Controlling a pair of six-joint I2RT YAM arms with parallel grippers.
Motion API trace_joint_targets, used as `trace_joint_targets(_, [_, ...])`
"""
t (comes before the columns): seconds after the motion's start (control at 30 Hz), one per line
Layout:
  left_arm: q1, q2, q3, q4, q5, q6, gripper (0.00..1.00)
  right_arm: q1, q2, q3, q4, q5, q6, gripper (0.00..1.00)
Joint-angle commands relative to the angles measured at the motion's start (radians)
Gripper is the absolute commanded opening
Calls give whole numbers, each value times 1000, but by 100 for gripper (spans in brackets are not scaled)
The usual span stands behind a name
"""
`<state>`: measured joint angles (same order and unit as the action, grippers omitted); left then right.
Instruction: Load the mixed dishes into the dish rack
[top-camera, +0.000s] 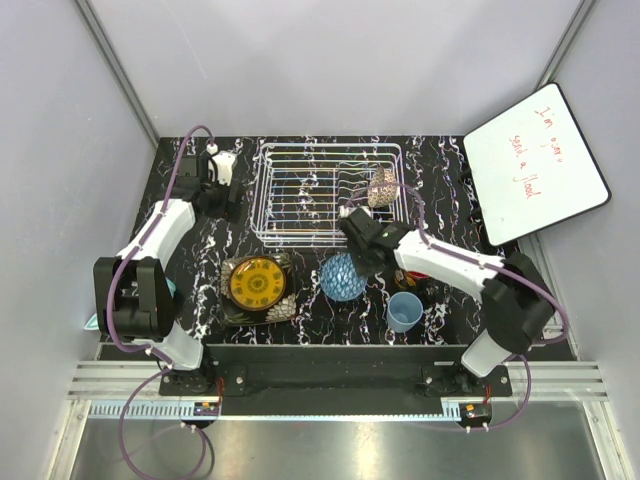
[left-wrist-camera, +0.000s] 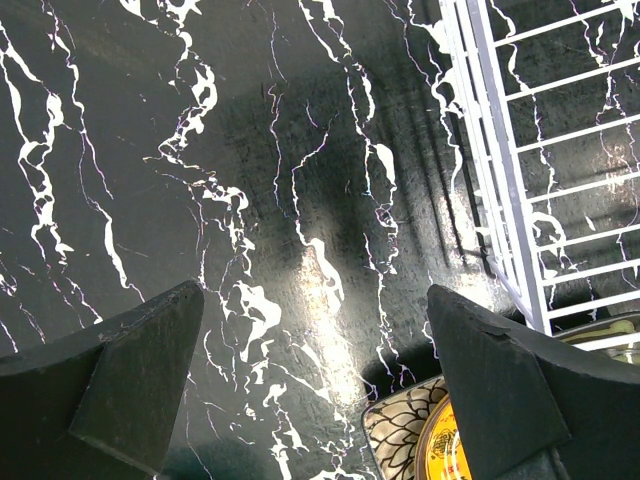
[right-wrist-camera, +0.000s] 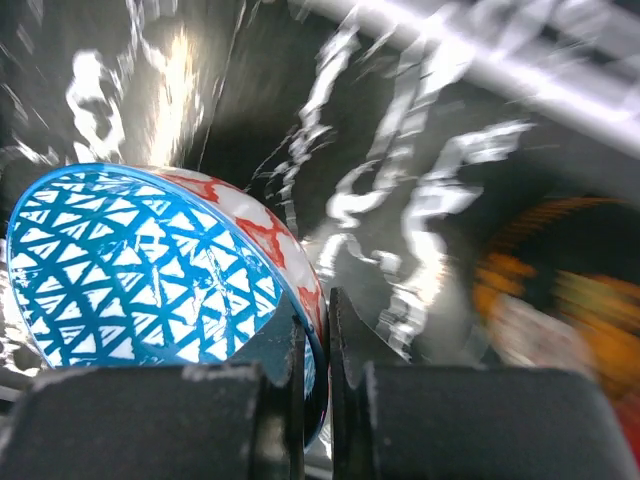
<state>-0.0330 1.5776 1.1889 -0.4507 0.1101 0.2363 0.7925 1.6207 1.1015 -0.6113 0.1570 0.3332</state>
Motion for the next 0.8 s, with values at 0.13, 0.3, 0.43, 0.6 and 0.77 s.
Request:
trace_joint_targets(0.13, [15,-22,34,27,23,8,99,1,-127,472,-315,510,-8,0])
trace_joint_targets(0.3, [16,-22,26,27,20,5,99,-6,65,694,-461,831,-16,0])
trace_joint_targets(0.43, [18,-21,25,27,20,8,99,-30,293,855,-736,1048,79,0])
trace_joint_targets(0.6, [19,-21,26,27,19,9,99,-38,429,904,-872,1070,201,0])
trace_joint_targets(0.77, [21,-13,26,27,23,1,99,-50,442,853,-867,1084,211,0])
